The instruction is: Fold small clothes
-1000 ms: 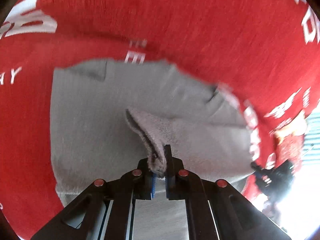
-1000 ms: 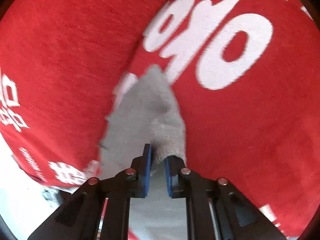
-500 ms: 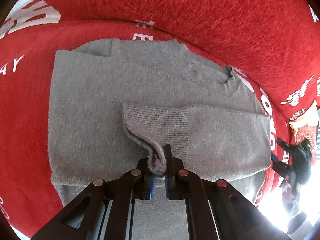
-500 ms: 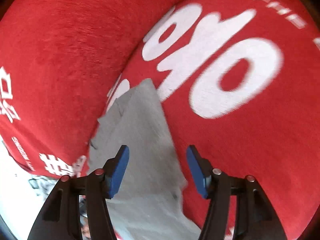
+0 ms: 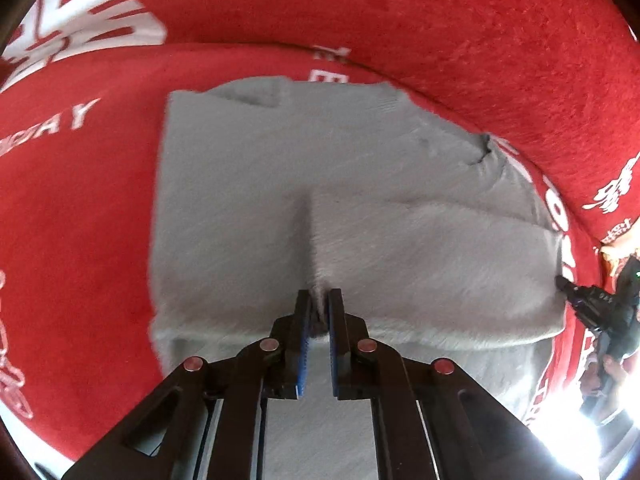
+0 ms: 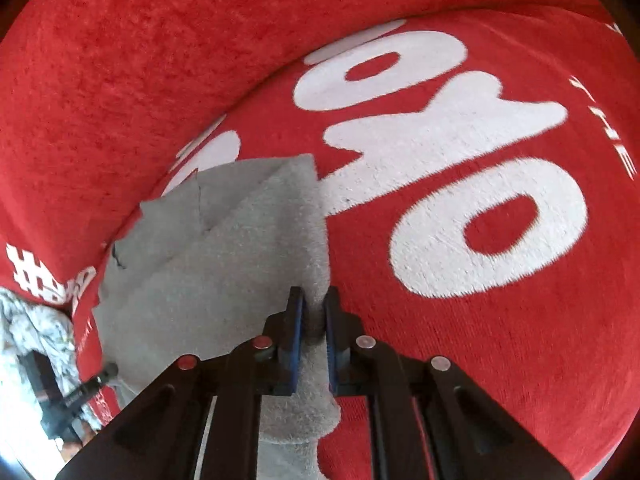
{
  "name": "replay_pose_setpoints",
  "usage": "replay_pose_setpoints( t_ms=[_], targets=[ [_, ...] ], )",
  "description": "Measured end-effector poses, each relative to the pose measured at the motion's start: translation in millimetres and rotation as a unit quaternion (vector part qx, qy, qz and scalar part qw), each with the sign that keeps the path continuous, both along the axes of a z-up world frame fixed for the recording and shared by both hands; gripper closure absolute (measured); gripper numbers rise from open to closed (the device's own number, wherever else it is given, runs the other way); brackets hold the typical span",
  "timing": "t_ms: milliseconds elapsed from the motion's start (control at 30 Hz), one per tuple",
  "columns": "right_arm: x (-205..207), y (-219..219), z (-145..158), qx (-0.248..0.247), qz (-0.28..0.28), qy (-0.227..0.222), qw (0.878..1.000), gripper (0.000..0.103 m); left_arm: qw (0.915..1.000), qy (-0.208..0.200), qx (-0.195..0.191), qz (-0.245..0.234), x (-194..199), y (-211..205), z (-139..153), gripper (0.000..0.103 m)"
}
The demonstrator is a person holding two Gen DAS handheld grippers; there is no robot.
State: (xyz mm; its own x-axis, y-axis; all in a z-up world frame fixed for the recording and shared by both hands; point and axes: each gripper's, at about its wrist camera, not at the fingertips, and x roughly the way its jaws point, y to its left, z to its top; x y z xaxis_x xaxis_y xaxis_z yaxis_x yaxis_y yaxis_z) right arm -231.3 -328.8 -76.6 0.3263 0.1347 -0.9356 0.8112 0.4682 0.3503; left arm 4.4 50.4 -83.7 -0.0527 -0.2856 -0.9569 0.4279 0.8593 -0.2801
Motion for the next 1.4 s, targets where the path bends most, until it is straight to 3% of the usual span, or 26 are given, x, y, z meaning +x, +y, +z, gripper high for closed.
replay_pose_setpoints(
  t_ms=[67, 167, 200, 233, 300, 467, 500, 533, 633, 767, 833, 1100, 1200, 1333, 1400],
  targets=[
    [-5.7, 2.7, 9.8, -0.007, -0.004, 0.009, 1.000, 0.080, 0.9994, -0.018, 0.030, 0.001, 0.1, 10.7, 7.7, 0.087],
    [-19.2, 12.5, 29.0, 0.004, -0.009, -0.015, 1.000, 0.079, 0.9992, -0.023, 0.031, 0.012, 2.8, 21.4, 18.7, 0.087],
    [-21.5, 15.8, 32.9, 0.011, -0.009, -0.018, 1.000, 0.074, 0.9991, -0.026, 0.029, 0.016, 5.0, 23.3, 23.2, 0.087],
    [-25.5, 21.9, 36.5, 0.022, -0.011, -0.022, 0.999, 0.060, 0.9990, -0.030, 0.027, 0.017, 7.2, 23.5, 27.2, 0.087],
    [-35.9, 32.1, 41.7, 0.045, -0.031, -0.036, 0.998, 0.048, 0.9988, -0.041, 0.022, 0.017, 10.6, 18.2, 34.2, 0.087],
    [-48.5, 47.1, 11.6, 0.122, -0.105, -0.047, 0.986, 0.048, 0.9987, -0.048, 0.021, 0.001, 8.1, -11.6, 27.5, 0.087],
    [-50.3, 43.3, 3.4, 0.130, -0.126, -0.057, 0.982, 0.058, 0.9985, -0.049, 0.026, -0.003, 6.9, -16.9, 23.3, 0.087],
    [-50.4, 40.7, 0.4, 0.133, -0.134, -0.065, 0.980, 0.095, 0.9981, -0.050, 0.036, -0.008, 4.8, -21.9, 17.7, 0.087],
    [-35.6, 38.7, 3.5, 0.081, -0.084, -0.027, 0.993, 0.097, 0.9958, -0.047, 0.077, -0.019, -2.2, -29.5, -4.4, 0.087],
    [-21.4, 52.1, 7.5, 0.033, -0.002, 0.006, 0.999, 0.097, 0.9958, -0.057, 0.069, -0.020, -7.8, -23.7, -1.9, 0.087],
    [-23.6, 56.7, 11.6, 0.031, 0.006, 0.021, 0.999, 0.090, 0.9957, -0.053, 0.074, -0.020, -8.8, -22.1, 0.8, 0.087],
    [-44.7, 64.9, 32.6, 0.043, 0.002, 0.023, 0.999, 0.089, 0.9937, -0.047, 0.099, -0.020, -16.9, -27.4, 11.6, 0.087],
    [-51.6, 64.8, 39.9, 0.053, 0.004, 0.021, 0.998, 0.083, 0.9925, -0.048, 0.110, -0.026, -23.5, -25.9, 17.2, 0.087],
    [-44.0, 67.3, 42.9, 0.059, 0.009, 0.018, 0.998, 0.051, 0.9919, -0.043, 0.117, -0.027, -31.2, -24.8, 22.8, 0.087],
    [-38.6, 67.9, 43.3, 0.064, 0.014, 0.014, 0.998, 0.051, 0.9917, -0.038, 0.120, -0.025, -33.9, -26.9, 23.4, 0.087]
  ],
)
